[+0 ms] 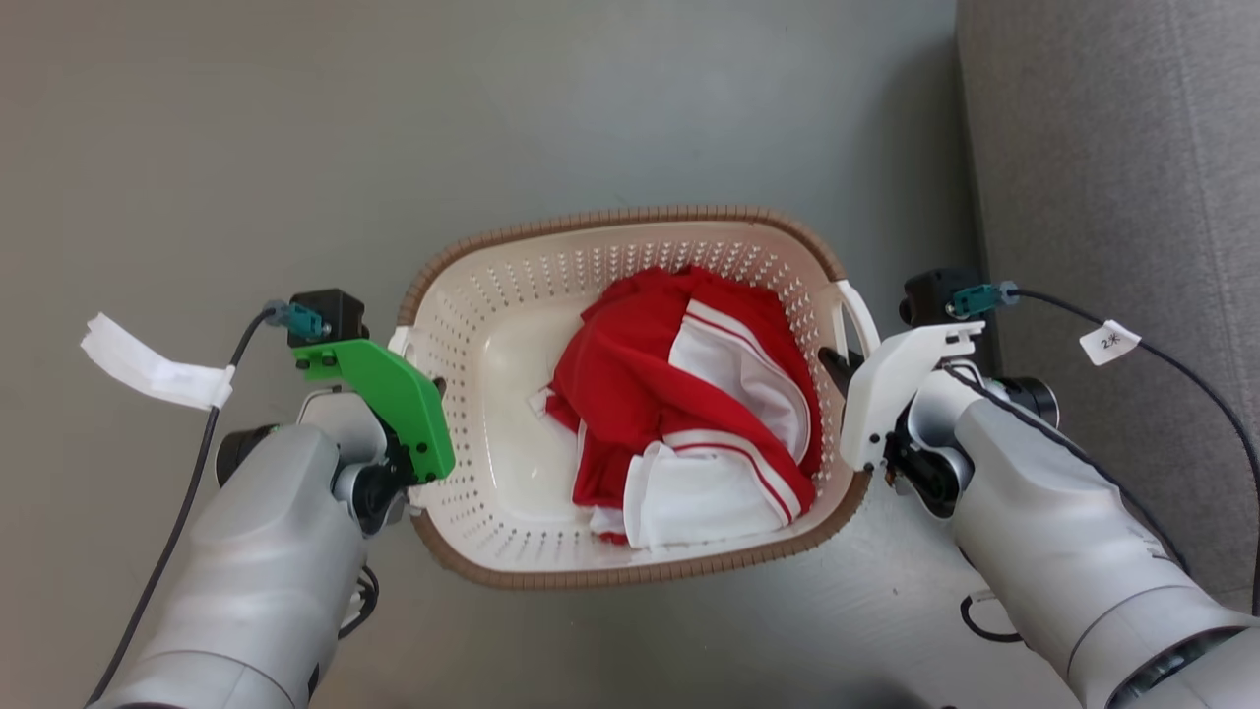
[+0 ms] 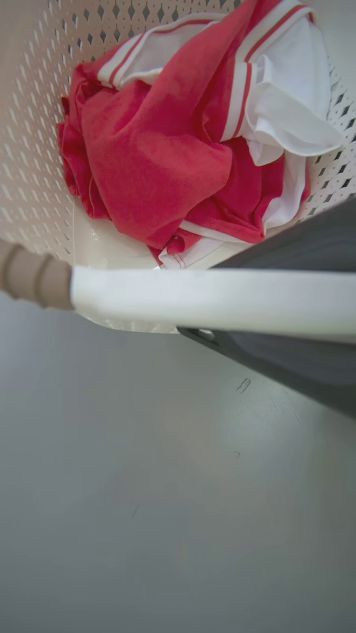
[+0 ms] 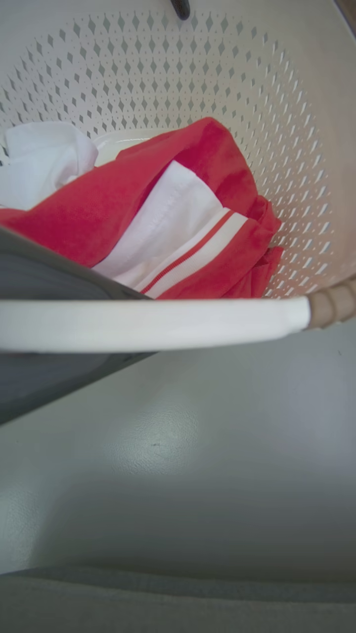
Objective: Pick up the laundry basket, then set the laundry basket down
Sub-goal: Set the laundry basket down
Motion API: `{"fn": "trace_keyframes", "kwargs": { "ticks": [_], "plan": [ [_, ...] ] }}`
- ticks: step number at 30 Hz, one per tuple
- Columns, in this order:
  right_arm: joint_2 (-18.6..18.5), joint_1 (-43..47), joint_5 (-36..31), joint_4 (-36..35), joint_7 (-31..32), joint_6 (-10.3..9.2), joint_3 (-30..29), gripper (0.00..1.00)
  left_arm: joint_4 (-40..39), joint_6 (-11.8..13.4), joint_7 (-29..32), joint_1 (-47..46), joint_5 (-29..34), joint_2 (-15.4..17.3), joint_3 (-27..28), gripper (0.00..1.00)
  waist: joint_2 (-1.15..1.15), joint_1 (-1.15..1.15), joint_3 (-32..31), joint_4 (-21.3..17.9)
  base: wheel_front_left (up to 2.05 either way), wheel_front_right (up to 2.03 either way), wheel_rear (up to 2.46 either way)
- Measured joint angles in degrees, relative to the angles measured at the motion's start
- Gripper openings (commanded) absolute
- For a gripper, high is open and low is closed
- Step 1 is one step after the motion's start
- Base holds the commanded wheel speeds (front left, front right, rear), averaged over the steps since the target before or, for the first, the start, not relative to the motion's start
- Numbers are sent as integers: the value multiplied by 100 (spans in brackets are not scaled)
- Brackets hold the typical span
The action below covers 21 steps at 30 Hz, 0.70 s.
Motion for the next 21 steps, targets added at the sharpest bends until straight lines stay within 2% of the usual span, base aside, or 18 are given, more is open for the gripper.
{"fn": "trace_keyframes", "kwargs": {
  "ticks": [21],
  "plan": [
    [-134,-853,-224,-48,-873,-7,2,0,-77,141,-915,-1045,354,38,-45,0,0,1,1734,144,0,0,0]
  ]
}}
